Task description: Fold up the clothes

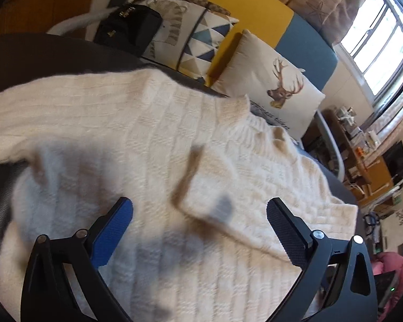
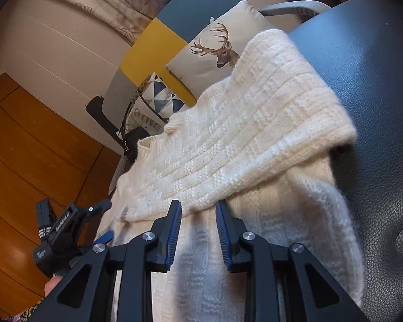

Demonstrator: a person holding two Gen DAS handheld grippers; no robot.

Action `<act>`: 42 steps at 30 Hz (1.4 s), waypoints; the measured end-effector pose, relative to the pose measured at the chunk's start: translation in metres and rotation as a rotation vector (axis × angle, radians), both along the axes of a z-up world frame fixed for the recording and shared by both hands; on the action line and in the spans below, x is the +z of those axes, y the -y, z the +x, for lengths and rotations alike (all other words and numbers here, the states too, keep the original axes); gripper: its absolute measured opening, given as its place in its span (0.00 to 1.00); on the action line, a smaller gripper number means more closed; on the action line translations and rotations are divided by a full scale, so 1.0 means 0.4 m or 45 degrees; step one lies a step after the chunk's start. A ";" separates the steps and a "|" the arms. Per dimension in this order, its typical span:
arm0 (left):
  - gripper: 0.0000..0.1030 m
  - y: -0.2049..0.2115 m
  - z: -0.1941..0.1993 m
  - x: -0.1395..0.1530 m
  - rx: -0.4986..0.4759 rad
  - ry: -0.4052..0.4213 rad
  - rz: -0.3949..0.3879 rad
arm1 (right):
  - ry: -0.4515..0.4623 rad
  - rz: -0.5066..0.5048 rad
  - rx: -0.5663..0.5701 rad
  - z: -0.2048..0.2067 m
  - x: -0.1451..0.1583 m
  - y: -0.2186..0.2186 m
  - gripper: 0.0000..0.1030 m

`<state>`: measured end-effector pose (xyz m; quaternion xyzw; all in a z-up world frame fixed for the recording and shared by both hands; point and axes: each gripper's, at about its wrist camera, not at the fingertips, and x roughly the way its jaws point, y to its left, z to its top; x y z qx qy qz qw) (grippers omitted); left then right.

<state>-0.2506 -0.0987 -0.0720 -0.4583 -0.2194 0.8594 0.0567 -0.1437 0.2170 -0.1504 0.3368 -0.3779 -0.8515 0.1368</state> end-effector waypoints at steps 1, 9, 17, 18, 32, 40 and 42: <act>0.84 -0.008 -0.012 -0.006 -0.021 0.025 0.013 | -0.007 -0.013 -0.003 -0.001 0.001 -0.002 0.25; 0.32 -0.051 -0.058 -0.014 -0.102 0.069 -0.081 | -0.029 -0.043 -0.013 0.003 0.003 -0.006 0.25; 0.11 -0.056 -0.049 0.008 -0.135 -0.005 -0.037 | -0.061 -0.083 -0.045 0.011 0.002 -0.012 0.25; 0.11 -0.051 -0.050 0.014 -0.122 -0.017 -0.023 | -0.067 -0.091 -0.050 0.014 0.003 -0.015 0.26; 0.11 0.044 -0.048 0.082 -0.050 -0.161 0.056 | 0.085 -0.209 -0.167 0.025 0.006 -0.070 0.30; 0.11 0.097 -0.045 0.060 -0.005 -0.147 0.040 | 0.096 -0.320 -0.268 0.002 -0.003 -0.107 0.32; 0.11 0.105 -0.041 0.054 0.018 -0.156 0.002 | 0.090 -0.363 -0.285 -0.014 -0.005 -0.117 0.33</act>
